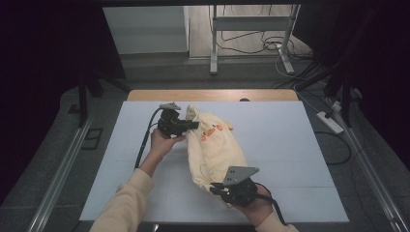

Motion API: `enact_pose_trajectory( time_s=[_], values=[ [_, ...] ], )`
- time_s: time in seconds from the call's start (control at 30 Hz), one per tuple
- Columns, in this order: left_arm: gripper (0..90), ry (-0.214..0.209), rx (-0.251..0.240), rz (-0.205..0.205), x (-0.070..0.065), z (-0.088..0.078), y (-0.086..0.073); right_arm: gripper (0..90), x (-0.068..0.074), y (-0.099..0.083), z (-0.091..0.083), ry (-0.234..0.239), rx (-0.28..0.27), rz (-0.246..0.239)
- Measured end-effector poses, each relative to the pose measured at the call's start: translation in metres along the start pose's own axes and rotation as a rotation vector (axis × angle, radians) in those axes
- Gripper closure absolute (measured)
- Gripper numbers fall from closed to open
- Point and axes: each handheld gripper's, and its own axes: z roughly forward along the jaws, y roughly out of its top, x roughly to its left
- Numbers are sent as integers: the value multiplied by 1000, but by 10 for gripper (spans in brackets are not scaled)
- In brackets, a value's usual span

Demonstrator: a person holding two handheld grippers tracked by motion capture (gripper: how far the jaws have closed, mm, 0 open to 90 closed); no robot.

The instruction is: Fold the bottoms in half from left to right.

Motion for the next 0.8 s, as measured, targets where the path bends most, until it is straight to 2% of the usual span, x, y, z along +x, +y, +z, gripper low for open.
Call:
enact_pose_trajectory(
  time_s=[0.17,0.4,0.57,0.8],
  values=[
    [828,-4,0,4,-3,8,1,823,-3,-5,-4,-8,1,13],
    [825,-16,6,-4,-2,11,0,825,-7,-10,-10,-20,-3,22],
    [826,-10,3,1,-5,13,0,825,-9,-13,-16,-30,0,28],
    [826,-13,-7,0,-6,15,1,826,-10,-18,-26,-60,-15,41]
  ],
)
